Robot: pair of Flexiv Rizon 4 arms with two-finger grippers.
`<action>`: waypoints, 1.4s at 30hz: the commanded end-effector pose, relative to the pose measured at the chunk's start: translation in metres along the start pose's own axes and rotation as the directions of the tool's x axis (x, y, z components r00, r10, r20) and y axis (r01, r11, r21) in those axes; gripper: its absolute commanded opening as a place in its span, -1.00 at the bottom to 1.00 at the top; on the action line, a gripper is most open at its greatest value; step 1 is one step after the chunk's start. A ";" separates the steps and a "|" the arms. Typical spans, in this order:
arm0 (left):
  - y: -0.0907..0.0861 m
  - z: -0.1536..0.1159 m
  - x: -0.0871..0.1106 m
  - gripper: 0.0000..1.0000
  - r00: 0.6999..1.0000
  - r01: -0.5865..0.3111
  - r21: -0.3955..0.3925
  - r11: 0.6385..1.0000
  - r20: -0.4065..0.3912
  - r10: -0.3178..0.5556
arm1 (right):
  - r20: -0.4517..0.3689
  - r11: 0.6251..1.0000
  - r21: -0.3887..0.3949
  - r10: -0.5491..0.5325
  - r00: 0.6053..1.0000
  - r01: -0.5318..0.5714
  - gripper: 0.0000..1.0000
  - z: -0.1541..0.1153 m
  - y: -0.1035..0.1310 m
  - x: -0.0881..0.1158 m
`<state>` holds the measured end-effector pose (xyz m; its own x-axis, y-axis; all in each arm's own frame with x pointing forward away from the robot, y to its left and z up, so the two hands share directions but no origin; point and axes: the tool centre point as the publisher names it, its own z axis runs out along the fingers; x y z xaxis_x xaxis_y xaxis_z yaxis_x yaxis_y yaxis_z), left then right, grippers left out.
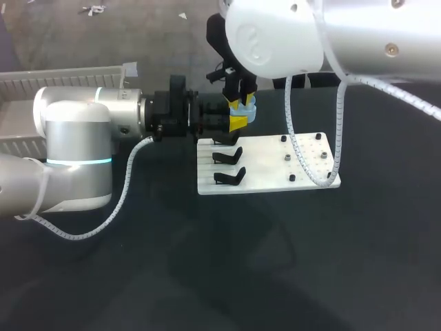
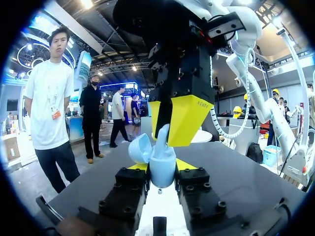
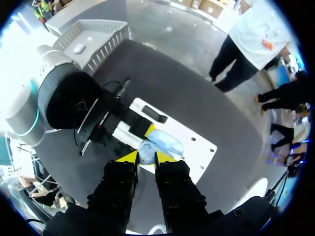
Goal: Pick up each earbud case from the left stands, insert the matching earbuds, close the lid, and place the case in the box.
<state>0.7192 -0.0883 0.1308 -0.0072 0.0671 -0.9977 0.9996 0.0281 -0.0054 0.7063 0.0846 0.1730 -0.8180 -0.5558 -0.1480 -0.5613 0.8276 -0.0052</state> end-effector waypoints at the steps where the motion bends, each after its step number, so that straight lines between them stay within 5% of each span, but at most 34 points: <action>1: 0.000 0.000 0.000 -1.00 1.000 -0.001 -0.002 1.000 0.001 0.001 | -0.006 1.000 0.002 -0.001 1.000 0.001 -1.00 0.002 -0.002 -0.002; 42: 0.000 0.000 0.000 -1.00 1.000 -0.001 -0.002 1.000 0.001 0.001 | -0.039 0.995 0.071 -0.069 0.997 0.071 -1.00 0.007 -0.004 -0.002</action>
<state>0.7197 -0.0886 0.1291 -0.0080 0.0677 -0.9977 0.9996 0.0286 -0.0061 0.7084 0.0821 0.1688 -0.7816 -0.6132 -0.1144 -0.6075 0.7899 -0.0833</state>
